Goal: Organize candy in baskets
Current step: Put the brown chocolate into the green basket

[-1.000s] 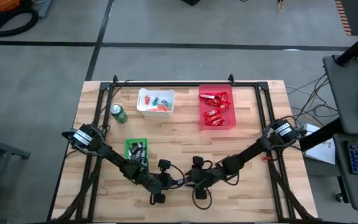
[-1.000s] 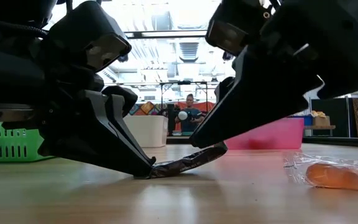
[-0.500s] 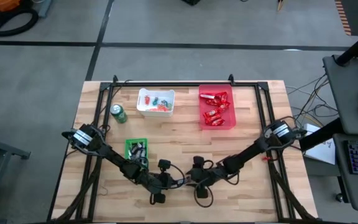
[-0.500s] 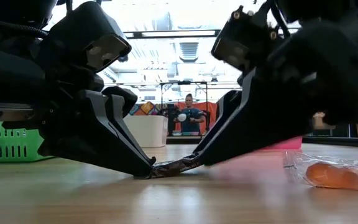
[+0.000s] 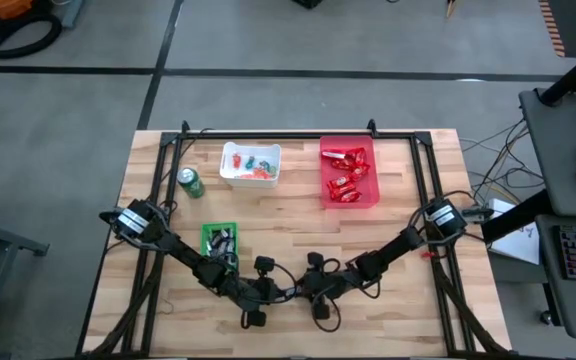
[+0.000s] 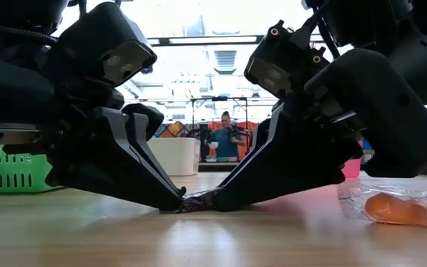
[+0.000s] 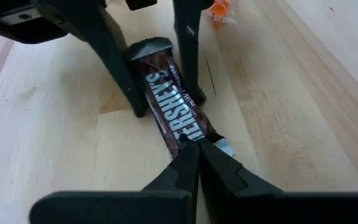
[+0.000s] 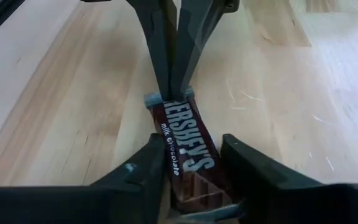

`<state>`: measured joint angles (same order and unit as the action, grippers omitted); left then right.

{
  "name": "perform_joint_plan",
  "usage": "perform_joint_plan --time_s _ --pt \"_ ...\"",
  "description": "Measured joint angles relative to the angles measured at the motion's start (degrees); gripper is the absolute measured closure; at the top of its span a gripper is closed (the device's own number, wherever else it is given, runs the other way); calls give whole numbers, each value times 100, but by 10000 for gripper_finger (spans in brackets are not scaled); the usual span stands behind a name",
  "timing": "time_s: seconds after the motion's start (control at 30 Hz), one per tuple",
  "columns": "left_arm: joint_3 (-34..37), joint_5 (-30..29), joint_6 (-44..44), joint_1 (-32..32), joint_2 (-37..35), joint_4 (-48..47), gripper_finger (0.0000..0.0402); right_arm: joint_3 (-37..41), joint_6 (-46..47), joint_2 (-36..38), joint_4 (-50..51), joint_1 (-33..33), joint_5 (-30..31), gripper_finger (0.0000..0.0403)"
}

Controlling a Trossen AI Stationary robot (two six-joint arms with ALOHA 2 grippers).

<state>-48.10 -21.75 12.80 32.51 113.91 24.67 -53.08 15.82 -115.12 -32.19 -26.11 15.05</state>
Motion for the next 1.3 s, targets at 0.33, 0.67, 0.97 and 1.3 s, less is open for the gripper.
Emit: perform_joint_plan --time_s 0.33,0.67,0.97,1.3 --pt "13 28 -178 22 -121 26 402 -4 -43 -2 101 15 -45 317" --pt "22 27 -863 44 -815 -450 402 20 281 322 151 70 40 317" --pt "297 10 -1690 324 -2261 -543 402 12 1040 667 -139 62 196 317" --pt "1340 -17 -1714 747 -3378 646 400 26 2259 549 -1184 52 295 316"
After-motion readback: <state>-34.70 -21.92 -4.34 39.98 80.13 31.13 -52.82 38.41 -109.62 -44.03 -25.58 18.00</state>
